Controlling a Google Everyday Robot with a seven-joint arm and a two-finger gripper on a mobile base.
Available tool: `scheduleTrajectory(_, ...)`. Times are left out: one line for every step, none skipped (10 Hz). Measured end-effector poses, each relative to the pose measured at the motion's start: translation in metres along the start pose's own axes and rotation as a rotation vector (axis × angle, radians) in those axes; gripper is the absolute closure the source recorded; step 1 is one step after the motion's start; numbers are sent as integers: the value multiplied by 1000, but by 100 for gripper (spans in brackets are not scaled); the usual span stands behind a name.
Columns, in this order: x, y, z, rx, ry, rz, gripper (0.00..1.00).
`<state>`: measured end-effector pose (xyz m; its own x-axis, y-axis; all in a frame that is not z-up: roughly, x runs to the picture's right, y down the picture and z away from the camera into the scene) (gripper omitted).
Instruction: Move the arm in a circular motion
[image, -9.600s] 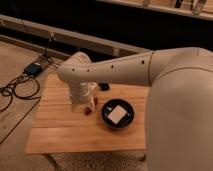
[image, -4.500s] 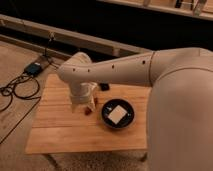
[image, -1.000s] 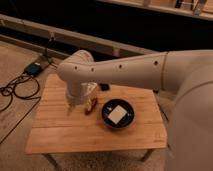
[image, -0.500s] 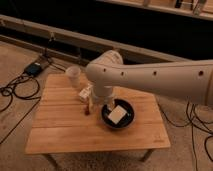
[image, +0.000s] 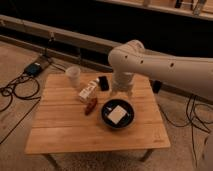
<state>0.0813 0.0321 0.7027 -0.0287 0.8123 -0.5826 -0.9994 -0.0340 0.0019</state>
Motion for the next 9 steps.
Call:
scheduleTrajectory(-25,-5,-1,10,-3,11,35)
scheduleTrajectory(-44,-6,-2,26,-8,14,35)
scheduleTrajectory(-64,-4,-3,44,-13,12,35)
scheduleTrajectory(-78,0,-3,53,-19,7,35)
scheduleTrajectory(-99,13,-3,60,-30,-10,35)
scheduleTrajectory(-111,25,-4,60,-40,-27,35)
scheduleTrajectory(-121,42,-4,58,-45,-54,35)
scheduleTrajectory(-130,64,-2,53,-52,-88,35)
scheduleTrajectory(-136,91,2,49,-53,-135,35)
